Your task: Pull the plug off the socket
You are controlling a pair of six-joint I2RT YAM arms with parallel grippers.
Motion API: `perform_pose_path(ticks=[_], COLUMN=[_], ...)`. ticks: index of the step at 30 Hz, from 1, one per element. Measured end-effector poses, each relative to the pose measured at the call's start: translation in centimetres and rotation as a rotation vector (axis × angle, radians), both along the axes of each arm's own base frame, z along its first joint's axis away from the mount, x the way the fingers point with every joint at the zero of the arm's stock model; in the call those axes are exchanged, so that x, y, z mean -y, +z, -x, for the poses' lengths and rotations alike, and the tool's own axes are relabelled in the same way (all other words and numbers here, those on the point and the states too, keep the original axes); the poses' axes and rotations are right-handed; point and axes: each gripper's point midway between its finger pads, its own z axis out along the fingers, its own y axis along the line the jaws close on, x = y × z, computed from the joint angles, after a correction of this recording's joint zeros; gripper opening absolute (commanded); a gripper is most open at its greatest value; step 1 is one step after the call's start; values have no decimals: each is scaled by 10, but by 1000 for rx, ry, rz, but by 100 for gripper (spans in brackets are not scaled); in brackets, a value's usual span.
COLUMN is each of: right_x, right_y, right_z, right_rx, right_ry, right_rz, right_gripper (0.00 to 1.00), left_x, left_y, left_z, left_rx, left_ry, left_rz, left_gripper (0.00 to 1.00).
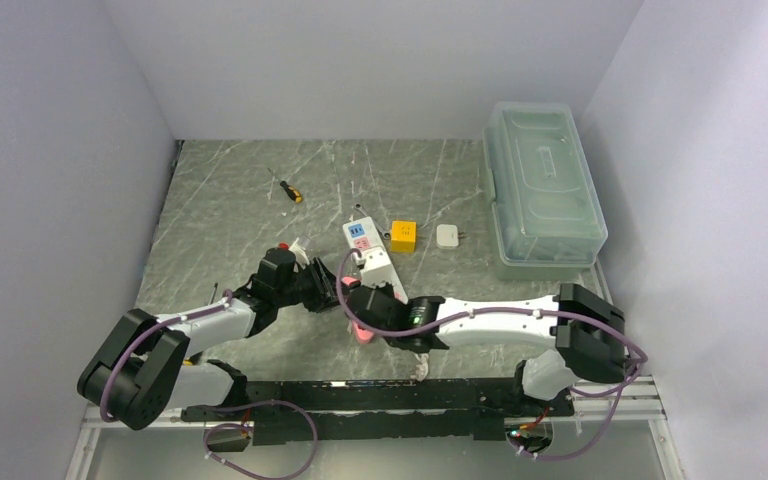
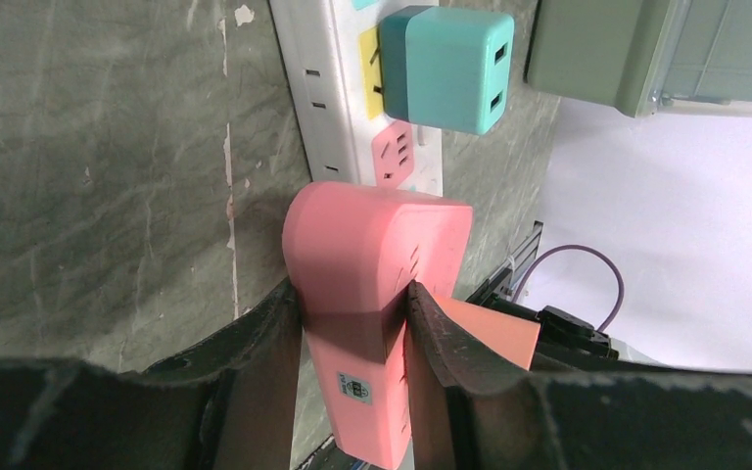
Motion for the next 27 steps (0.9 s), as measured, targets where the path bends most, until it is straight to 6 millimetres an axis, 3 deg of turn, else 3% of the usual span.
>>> perform_pose_path(ticks=[8, 20, 27], right_x=[3, -6, -3], right_y=[4, 0, 1], right_z=[-5, 1, -5], right_rx=[-96, 24, -16], right_ry=[29, 12, 15], right_rz=[-132, 101, 60], right_gripper=[0, 0, 0], left_x=[0, -1, -1], left_y=[3, 0, 0], left_z=[-5, -3, -5], left_rx=[16, 9, 7], left_ry=[14, 4, 4], left_rz=[-4, -19, -21], left_gripper=[0, 0, 0])
